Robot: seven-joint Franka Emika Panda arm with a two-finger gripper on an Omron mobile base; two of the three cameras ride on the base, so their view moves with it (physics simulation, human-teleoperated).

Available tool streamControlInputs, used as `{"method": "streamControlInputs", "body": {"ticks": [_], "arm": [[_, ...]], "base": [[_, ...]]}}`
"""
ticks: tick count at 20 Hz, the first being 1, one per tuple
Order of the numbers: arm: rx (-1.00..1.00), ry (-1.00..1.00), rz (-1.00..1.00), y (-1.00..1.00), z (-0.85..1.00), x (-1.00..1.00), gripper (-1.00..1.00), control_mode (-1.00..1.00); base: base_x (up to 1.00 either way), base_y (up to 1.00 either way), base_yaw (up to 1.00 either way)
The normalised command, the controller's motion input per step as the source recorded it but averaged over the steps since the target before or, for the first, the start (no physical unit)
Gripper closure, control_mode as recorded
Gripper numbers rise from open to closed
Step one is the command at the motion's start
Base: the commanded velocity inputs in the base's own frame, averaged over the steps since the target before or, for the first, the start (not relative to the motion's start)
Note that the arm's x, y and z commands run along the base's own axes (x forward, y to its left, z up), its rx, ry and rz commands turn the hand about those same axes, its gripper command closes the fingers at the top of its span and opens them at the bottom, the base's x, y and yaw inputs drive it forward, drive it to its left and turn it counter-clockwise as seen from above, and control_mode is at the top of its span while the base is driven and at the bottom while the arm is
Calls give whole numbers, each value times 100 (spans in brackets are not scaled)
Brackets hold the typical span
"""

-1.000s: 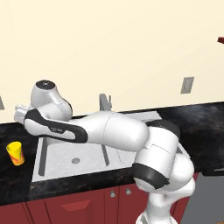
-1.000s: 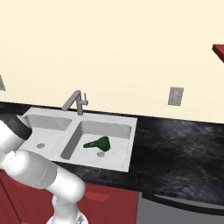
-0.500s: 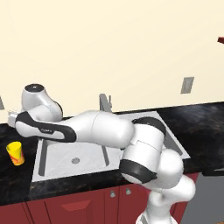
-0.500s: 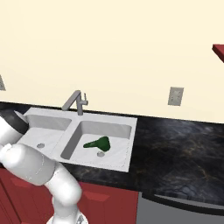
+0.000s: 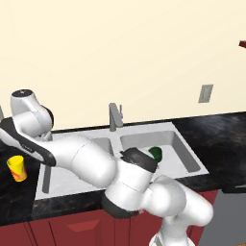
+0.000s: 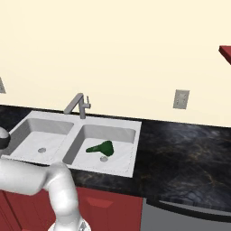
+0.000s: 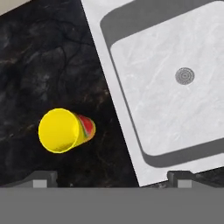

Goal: Move any existing items from the left basin to the right basin for drying. Then move the cup from the counter to the left basin of the sink for washing.

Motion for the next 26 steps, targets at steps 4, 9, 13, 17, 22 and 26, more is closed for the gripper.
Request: {"method": "streamControlInputs", "body": {"ticks": [4,9,13,17,22,26], "arm": [[-5,7,0,19,-27,31,-100,-100],[-1,2,0,16,-30,10,-100,-100],[-1,0,2,21,-1,0,-100,-100],[0,0,4,17,-20,1,-100,-100],[-3,0,6,1,-46,3,-100,-100],[0,-2,7,0,-31,0,-100,-100]], "base": [[0,0,0],[0,0,0],[0,0,0],[0,0,0],[0,0,0],[0,0,0]]}}
